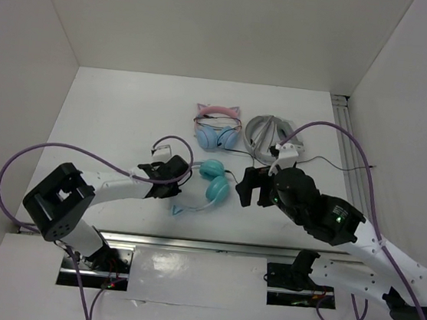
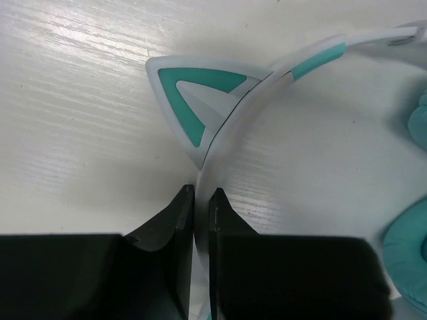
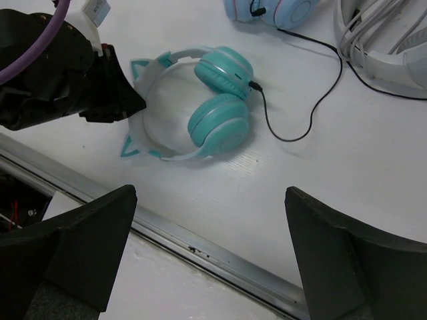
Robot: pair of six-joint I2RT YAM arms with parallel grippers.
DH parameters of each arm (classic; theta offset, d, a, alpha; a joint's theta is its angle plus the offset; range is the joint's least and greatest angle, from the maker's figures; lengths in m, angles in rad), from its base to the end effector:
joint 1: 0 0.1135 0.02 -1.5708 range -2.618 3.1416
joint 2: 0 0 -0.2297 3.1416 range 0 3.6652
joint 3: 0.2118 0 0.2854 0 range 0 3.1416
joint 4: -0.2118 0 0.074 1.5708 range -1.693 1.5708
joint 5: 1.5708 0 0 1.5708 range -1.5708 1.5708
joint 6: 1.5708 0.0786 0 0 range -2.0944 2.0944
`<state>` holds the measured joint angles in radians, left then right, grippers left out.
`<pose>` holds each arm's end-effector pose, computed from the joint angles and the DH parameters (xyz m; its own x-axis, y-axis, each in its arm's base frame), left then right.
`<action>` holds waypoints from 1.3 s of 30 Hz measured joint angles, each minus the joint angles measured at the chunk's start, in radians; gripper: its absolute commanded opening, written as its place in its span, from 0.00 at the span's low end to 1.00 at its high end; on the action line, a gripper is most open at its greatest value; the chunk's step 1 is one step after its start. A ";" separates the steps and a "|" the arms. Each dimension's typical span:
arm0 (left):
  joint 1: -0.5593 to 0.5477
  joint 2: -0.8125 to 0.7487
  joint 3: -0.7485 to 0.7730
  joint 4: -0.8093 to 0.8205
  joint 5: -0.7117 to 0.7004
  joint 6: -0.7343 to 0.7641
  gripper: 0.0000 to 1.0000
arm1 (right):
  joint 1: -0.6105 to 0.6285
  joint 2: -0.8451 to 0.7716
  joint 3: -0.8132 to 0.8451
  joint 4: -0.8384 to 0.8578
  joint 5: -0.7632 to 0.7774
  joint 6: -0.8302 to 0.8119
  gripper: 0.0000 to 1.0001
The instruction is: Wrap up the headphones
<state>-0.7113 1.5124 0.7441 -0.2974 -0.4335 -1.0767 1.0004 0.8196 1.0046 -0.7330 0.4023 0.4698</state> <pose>0.2634 -0.1834 0.0649 -0.7004 -0.4511 -0.5531 -0.3757 0.8919 -0.2517 0.1616 0.1949 0.3154 -0.5198 -0.0387 -0.8534 -0.4023 0.8924 0.2045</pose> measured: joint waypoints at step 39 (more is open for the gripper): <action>-0.081 -0.311 1.343 -1.118 -0.270 0.434 0.00 | 0.000 0.115 -0.108 0.600 -0.237 -0.483 0.82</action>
<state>-0.7921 1.2018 2.0869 -1.4155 -0.7033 -0.6426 1.0004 0.9344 0.8963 -0.1333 0.1658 -0.0135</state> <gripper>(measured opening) 0.211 0.850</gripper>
